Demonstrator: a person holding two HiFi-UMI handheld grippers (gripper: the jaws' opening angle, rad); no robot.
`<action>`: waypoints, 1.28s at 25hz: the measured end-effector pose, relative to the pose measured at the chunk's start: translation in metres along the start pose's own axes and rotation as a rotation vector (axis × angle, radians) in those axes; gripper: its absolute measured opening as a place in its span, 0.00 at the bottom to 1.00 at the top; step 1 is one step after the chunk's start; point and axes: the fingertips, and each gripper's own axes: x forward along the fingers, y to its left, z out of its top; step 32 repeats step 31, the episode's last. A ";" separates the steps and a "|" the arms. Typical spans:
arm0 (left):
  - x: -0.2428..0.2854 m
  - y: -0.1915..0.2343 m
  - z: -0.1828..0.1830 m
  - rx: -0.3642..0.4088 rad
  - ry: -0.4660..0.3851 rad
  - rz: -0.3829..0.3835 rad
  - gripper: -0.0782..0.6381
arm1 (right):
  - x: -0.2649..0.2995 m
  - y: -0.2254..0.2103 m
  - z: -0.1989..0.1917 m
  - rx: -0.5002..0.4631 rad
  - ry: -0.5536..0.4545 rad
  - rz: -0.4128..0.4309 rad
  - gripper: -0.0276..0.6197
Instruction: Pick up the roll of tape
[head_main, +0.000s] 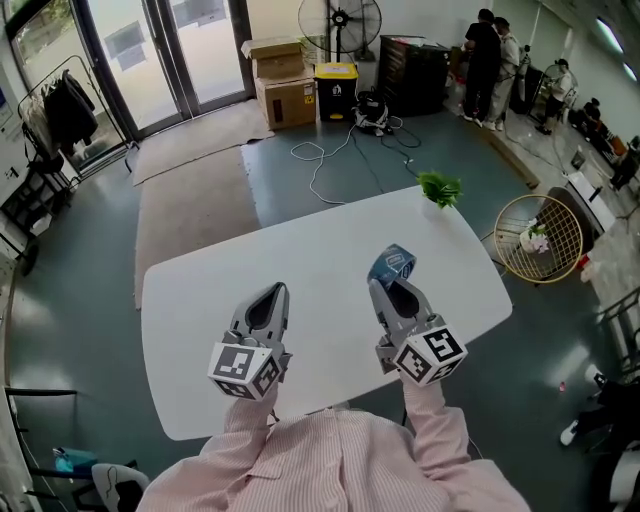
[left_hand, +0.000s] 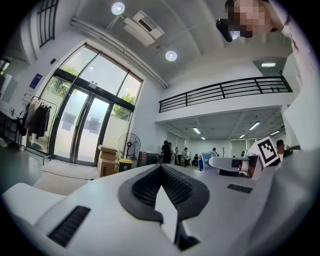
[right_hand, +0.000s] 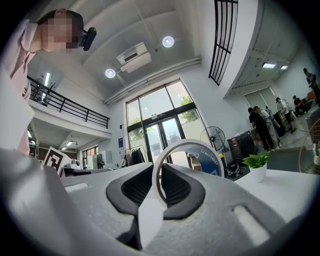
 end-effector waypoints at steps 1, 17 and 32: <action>-0.001 0.000 0.001 0.001 -0.003 0.005 0.11 | -0.001 0.000 0.002 -0.001 -0.006 0.000 0.13; -0.002 0.010 -0.006 0.006 0.032 0.049 0.11 | -0.007 -0.015 0.004 -0.004 -0.001 -0.061 0.13; 0.004 0.017 -0.015 -0.010 0.068 0.052 0.11 | 0.001 -0.018 -0.002 -0.027 0.045 -0.070 0.13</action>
